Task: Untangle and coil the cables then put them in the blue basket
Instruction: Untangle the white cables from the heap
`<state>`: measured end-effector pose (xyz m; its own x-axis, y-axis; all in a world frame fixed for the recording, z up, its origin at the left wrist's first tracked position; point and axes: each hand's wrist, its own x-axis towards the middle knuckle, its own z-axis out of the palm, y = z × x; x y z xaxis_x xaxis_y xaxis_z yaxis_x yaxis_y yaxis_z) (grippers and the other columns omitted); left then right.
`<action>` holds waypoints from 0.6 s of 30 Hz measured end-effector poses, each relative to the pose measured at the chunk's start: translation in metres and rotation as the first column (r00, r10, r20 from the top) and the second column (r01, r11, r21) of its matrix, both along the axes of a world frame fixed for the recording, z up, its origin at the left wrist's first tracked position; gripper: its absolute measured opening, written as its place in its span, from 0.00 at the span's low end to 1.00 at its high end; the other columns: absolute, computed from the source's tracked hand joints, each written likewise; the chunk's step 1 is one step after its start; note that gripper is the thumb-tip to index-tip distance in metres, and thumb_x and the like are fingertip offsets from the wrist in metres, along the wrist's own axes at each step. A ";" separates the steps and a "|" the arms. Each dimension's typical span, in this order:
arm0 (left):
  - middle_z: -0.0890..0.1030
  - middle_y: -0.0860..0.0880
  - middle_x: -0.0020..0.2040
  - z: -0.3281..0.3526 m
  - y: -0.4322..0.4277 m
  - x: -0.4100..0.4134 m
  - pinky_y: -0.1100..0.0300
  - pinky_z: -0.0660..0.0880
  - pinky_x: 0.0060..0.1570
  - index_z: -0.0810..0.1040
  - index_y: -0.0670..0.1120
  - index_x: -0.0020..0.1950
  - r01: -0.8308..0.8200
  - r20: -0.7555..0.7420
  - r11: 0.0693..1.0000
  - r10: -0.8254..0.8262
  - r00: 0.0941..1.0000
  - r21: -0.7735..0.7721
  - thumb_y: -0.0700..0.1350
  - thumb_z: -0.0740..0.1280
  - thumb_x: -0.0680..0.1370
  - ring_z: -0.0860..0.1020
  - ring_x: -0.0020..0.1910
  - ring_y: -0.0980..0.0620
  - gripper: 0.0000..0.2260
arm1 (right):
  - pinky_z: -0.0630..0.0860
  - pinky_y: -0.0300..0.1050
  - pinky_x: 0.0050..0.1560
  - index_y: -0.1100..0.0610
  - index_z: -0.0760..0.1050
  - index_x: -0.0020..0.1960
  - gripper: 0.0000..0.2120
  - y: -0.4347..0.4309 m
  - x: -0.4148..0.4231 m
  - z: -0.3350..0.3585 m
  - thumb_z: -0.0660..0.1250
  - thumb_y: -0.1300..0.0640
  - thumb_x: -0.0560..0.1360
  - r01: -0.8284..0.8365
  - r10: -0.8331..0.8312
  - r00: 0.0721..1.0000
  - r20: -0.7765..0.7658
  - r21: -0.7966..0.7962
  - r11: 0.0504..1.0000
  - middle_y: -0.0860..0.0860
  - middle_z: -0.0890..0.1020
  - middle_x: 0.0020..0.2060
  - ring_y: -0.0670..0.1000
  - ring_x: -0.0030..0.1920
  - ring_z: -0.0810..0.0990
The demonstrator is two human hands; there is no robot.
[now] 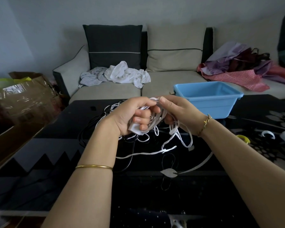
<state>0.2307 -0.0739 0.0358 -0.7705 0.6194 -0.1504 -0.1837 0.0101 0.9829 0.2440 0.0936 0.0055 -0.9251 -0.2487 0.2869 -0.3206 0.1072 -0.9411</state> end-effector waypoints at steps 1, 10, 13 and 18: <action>0.58 0.57 0.18 0.000 -0.001 0.000 0.68 0.61 0.19 0.73 0.41 0.38 -0.013 0.024 1.000 0.013 1.000 0.022 0.44 0.59 0.77 0.57 0.15 0.60 0.11 | 0.63 0.38 0.28 0.54 0.80 0.45 0.10 0.000 0.000 0.001 0.63 0.50 0.74 -0.027 0.027 0.999 0.023 -0.010 1.000 0.56 0.67 0.35 0.49 0.30 0.63; 0.66 0.54 0.19 0.002 0.003 0.002 0.67 0.74 0.27 0.72 0.42 0.40 -0.078 0.110 0.989 0.064 0.992 0.127 0.42 0.60 0.79 0.69 0.20 0.59 0.09 | 0.68 0.39 0.33 0.58 0.75 0.49 0.04 0.001 -0.003 0.005 0.62 0.63 0.78 0.052 -0.051 0.998 0.031 -0.054 0.997 0.54 0.75 0.38 0.48 0.35 0.71; 0.71 0.52 0.21 0.001 0.005 0.003 0.61 0.80 0.33 0.74 0.41 0.42 -0.088 0.109 0.984 0.072 0.991 0.154 0.40 0.60 0.80 0.79 0.27 0.55 0.08 | 0.70 0.41 0.34 0.58 0.74 0.49 0.03 0.002 -0.004 0.003 0.62 0.63 0.78 0.082 -0.080 0.996 0.031 -0.096 0.992 0.52 0.78 0.36 0.49 0.33 0.73; 0.68 0.54 0.19 0.000 0.002 0.001 0.70 0.70 0.23 0.72 0.43 0.43 0.007 0.177 0.969 -0.052 0.983 0.248 0.48 0.63 0.74 0.71 0.18 0.61 0.08 | 0.71 0.37 0.25 0.59 0.72 0.49 0.05 -0.002 -0.005 0.002 0.64 0.67 0.75 0.103 -0.105 0.994 0.006 -0.248 0.963 0.53 0.78 0.34 0.49 0.29 0.73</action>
